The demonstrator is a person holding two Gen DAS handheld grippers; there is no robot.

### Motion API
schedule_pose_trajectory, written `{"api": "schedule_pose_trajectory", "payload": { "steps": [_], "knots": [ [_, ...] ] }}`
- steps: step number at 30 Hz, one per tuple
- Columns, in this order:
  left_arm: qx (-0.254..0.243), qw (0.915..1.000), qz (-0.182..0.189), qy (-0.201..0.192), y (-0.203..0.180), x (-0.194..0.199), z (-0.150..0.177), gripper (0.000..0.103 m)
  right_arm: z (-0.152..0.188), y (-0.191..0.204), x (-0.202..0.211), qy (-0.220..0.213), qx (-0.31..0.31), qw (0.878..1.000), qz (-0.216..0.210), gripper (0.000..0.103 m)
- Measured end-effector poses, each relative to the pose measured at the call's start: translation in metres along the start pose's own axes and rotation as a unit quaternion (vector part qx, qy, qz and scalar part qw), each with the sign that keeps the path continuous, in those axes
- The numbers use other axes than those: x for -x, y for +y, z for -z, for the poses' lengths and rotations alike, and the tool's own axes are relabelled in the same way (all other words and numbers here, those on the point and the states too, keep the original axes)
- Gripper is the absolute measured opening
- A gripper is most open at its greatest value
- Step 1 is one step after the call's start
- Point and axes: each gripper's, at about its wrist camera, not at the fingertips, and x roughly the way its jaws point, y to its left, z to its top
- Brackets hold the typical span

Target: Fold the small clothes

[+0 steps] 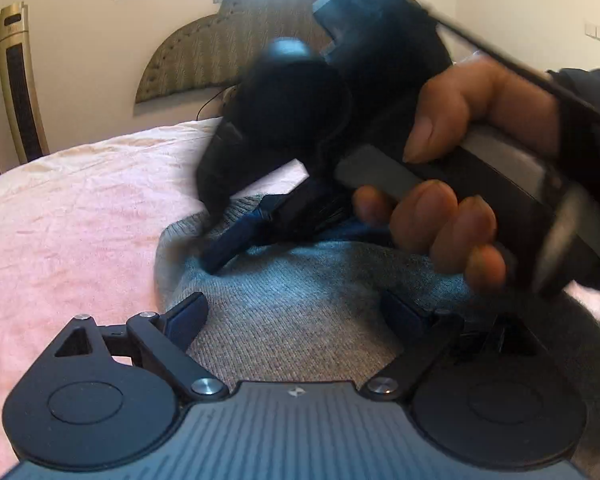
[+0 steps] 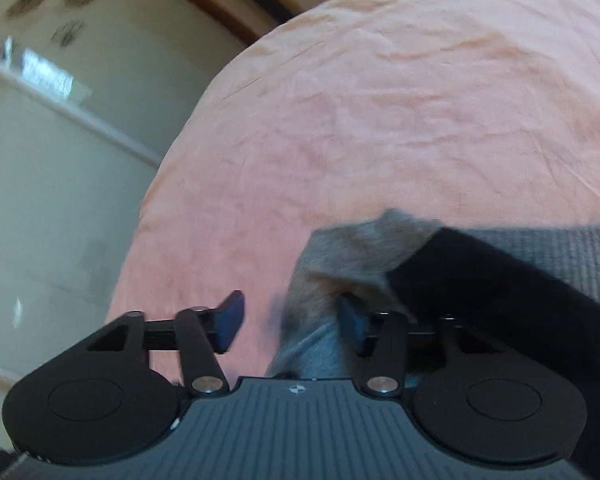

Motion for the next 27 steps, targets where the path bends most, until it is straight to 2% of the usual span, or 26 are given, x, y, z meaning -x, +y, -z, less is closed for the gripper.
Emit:
{"api": "schedule_pose_trajectory", "payload": {
  "steps": [1, 2, 3, 4, 5, 6, 8, 10, 11, 12, 13, 15, 16, 18, 19, 20, 22, 25, 26, 27],
  "knots": [
    [-0.002, 1.0000, -0.004, -0.002, -0.002, 0.004, 0.001, 0.095, 0.003, -0.007, 0.009, -0.004, -0.007, 1.000, -0.019, 0.003],
    [0.000, 1.0000, -0.009, -0.002, -0.003, 0.011, 0.003, 0.095, 0.008, -0.011, 0.023, -0.021, -0.009, 1.000, -0.016, 0.008],
    [0.010, 0.9999, -0.008, -0.002, -0.005, 0.023, 0.005, 0.095, 0.015, -0.012, 0.039, -0.039, -0.006, 0.999, -0.020, 0.022],
    [0.020, 0.9998, -0.001, -0.003, -0.005, 0.033, 0.008, 0.095, 0.024, -0.015, 0.058, -0.056, -0.003, 0.998, -0.037, 0.029],
    [0.029, 0.9995, 0.014, -0.004, -0.006, 0.045, 0.012, 0.095, 0.031, -0.019, 0.072, -0.065, -0.002, 0.997, -0.051, 0.047],
    [0.031, 0.9992, 0.024, -0.005, -0.008, 0.053, 0.017, 0.095, 0.040, -0.025, 0.089, -0.076, -0.003, 0.995, -0.061, 0.060],
    [0.020, 0.9997, 0.016, 0.005, -0.011, 0.057, 0.029, 0.095, 0.050, -0.037, 0.106, -0.076, -0.002, 0.996, -0.044, 0.065],
    [0.037, 0.9991, 0.018, 0.011, -0.009, 0.052, 0.040, 0.096, 0.055, -0.053, 0.105, -0.077, 0.003, 0.997, 0.009, 0.048],
    [0.063, 0.9975, 0.027, 0.020, -0.002, 0.048, 0.040, 0.100, 0.056, -0.061, 0.103, -0.087, 0.005, 0.996, 0.020, 0.018],
    [0.077, 0.9961, 0.033, 0.029, 0.002, 0.044, 0.039, 0.101, 0.055, -0.070, 0.100, -0.094, -0.001, 0.995, 0.039, 0.000],
    [0.082, 0.9954, 0.038, 0.031, 0.003, 0.044, 0.039, 0.101, 0.053, -0.080, 0.097, -0.102, -0.016, 0.994, 0.021, 0.000],
    [0.087, 0.9950, 0.032, 0.035, 0.005, 0.054, 0.042, 0.101, 0.052, -0.077, 0.098, -0.108, -0.033, 0.993, 0.025, 0.000],
    [0.097, 0.9941, 0.032, 0.036, 0.007, 0.061, 0.043, 0.101, 0.055, -0.069, 0.102, -0.111, -0.019, 0.993, 0.031, 0.004],
    [0.134, 0.9894, 0.040, 0.039, 0.016, 0.079, 0.050, 0.100, 0.074, -0.050, 0.122, -0.130, 0.025, 0.991, 0.034, 0.051],
    [0.155, 0.9859, 0.045, 0.044, 0.021, 0.084, 0.054, 0.100, 0.084, -0.043, 0.133, -0.140, 0.045, 0.988, 0.035, 0.062],
    [0.183, 0.9803, 0.054, 0.053, 0.030, 0.085, 0.059, 0.100, 0.095, -0.038, 0.141, -0.148, 0.063, 0.986, 0.040, 0.078],
    [0.224, 0.9709, 0.065, 0.053, 0.041, 0.087, 0.058, 0.100, 0.118, -0.032, 0.158, -0.156, 0.091, 0.981, 0.066, 0.081],
    [0.270, 0.9581, 0.077, 0.059, 0.047, 0.083, 0.055, 0.099, 0.142, -0.039, 0.162, -0.137, 0.078, 0.984, 0.079, 0.081],
    [0.275, 0.9563, 0.080, 0.060, 0.045, 0.079, 0.053, 0.099, 0.147, -0.041, 0.157, -0.125, 0.075, 0.986, 0.080, 0.081],
    [0.270, 0.9581, 0.074, 0.060, 0.041, 0.076, 0.051, 0.095, 0.151, -0.043, 0.148, -0.110, 0.075, 0.988, 0.083, 0.079]
  ]
}}
